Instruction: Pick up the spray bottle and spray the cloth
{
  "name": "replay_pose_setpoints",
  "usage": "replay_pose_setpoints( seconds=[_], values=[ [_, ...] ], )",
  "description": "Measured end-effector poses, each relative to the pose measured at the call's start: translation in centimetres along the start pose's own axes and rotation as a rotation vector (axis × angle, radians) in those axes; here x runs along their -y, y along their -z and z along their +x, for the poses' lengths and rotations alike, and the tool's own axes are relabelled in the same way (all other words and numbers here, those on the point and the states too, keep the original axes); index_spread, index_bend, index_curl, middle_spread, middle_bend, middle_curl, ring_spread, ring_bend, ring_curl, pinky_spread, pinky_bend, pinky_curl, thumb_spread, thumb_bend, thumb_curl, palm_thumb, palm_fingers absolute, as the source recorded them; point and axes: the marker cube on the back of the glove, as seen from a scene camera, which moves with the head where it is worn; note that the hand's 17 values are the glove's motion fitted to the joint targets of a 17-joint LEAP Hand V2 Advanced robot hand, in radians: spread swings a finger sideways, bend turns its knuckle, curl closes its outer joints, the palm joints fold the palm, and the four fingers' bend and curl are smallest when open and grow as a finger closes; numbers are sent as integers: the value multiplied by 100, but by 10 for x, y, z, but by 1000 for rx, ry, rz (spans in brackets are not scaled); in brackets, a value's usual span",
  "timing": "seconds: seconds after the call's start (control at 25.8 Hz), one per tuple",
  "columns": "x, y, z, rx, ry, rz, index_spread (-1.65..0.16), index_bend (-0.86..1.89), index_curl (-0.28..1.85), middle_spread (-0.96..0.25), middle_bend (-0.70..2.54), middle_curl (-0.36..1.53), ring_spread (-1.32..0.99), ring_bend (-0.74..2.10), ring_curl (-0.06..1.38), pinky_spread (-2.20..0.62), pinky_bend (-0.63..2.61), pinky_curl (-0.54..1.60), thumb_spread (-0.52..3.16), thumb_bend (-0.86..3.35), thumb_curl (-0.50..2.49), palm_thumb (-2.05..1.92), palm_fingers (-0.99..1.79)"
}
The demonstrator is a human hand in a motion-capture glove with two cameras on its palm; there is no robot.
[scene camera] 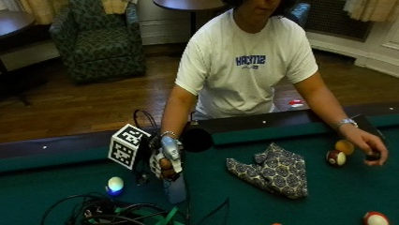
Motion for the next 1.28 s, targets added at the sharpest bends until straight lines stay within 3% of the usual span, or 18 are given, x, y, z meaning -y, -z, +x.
replay_pose_setpoints(
  seconds=[0.35,0.97,1.28],
  values=[
    [11,-5,-1,-26,9,40,-27,39,48,-22,59,54,-21,69,48,-30,38,41,40,-2,60,93,149],
    [15,-9,-2,-23,15,43,-26,46,55,-22,66,57,-21,76,50,-32,44,43,24,-3,68,92,142],
    [22,17,-74,64,76,1,-25,46,56,-21,68,57,-21,77,51,-31,45,44,21,-2,71,93,140]
  ],
)
